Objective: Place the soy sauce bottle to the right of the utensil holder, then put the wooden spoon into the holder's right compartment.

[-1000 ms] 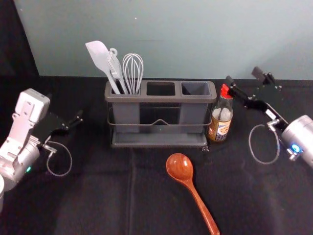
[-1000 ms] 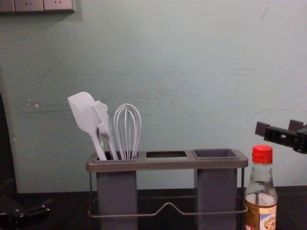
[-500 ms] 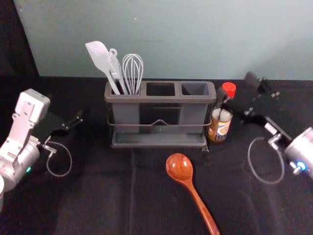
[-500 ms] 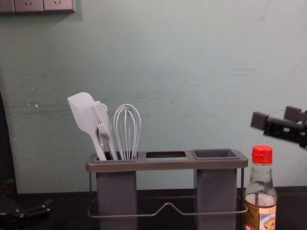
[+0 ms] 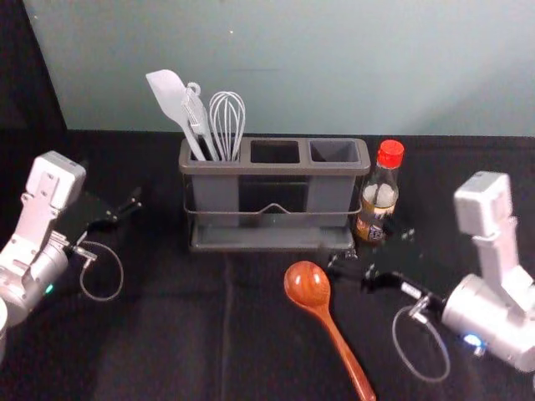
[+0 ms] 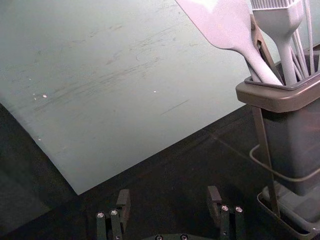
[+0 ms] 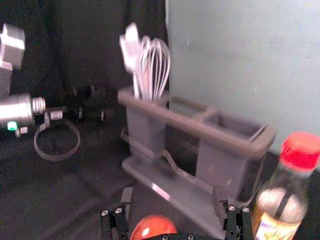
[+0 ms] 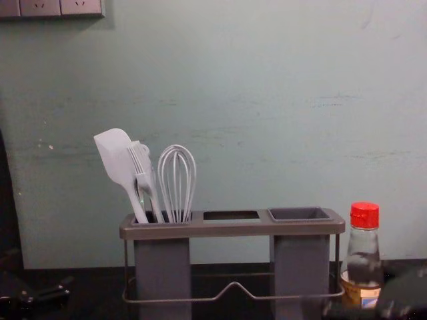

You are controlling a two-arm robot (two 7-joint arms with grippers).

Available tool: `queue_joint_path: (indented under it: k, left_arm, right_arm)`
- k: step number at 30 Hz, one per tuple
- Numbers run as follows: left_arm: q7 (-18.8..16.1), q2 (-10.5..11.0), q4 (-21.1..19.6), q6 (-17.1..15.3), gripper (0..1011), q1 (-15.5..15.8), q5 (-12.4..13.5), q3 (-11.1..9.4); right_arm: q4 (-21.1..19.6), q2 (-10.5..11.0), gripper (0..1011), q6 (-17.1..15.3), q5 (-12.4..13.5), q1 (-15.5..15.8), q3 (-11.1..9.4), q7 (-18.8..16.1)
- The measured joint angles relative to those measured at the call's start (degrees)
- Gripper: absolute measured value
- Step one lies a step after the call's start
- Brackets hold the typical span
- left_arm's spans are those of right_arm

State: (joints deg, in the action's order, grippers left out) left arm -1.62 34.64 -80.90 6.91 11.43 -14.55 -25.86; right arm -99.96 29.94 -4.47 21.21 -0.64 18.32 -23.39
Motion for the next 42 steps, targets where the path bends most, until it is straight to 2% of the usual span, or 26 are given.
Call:
queue_joint_path:
  k: [4, 9, 32, 35, 39, 41, 42]
  left_arm:
    - [0.0, 0.0, 0.0, 0.0, 1005, 0.0, 0.0, 0.0]
    - [0.0, 0.0, 0.0, 0.0, 1005, 0.0, 0.0, 0.0]
    - [0.0, 0.0, 0.0, 0.0, 1005, 0.0, 0.0, 0.0]
    - [0.0, 0.0, 0.0, 0.0, 1005, 0.0, 0.0, 0.0]
    - [0.0, 0.0, 0.0, 0.0, 1005, 0.0, 0.0, 0.0]
    - [0.0, 0.0, 0.0, 0.0, 1005, 0.0, 0.0, 0.0]
    - [0.0, 0.0, 0.0, 0.0, 1005, 0.0, 0.0, 0.0]
  right_arm:
    - [1.6, 0.1, 1002, -3.9, -1.5, -1.0, 2.5, 0.0]
    - [2.9, 0.0, 1000, -5.0, -2.2, -1.4, 3.9, -0.6]
    - [2.8, 0.0, 1002, -5.2, -2.6, -1.7, 4.0, -0.5]
    - [2.4, 0.2, 1002, -7.7, -4.6, -2.4, 5.2, 0.3]
    - [1.3, 0.5, 1002, -11.4, -5.9, -2.8, 5.9, 0.9]
    - [-0.6, 0.6, 1000, -16.2, -7.4, -3.1, 6.4, 2.5]
    - [-0.6, 0.6, 1000, -16.2, -7.4, -3.1, 6.4, 2.5]
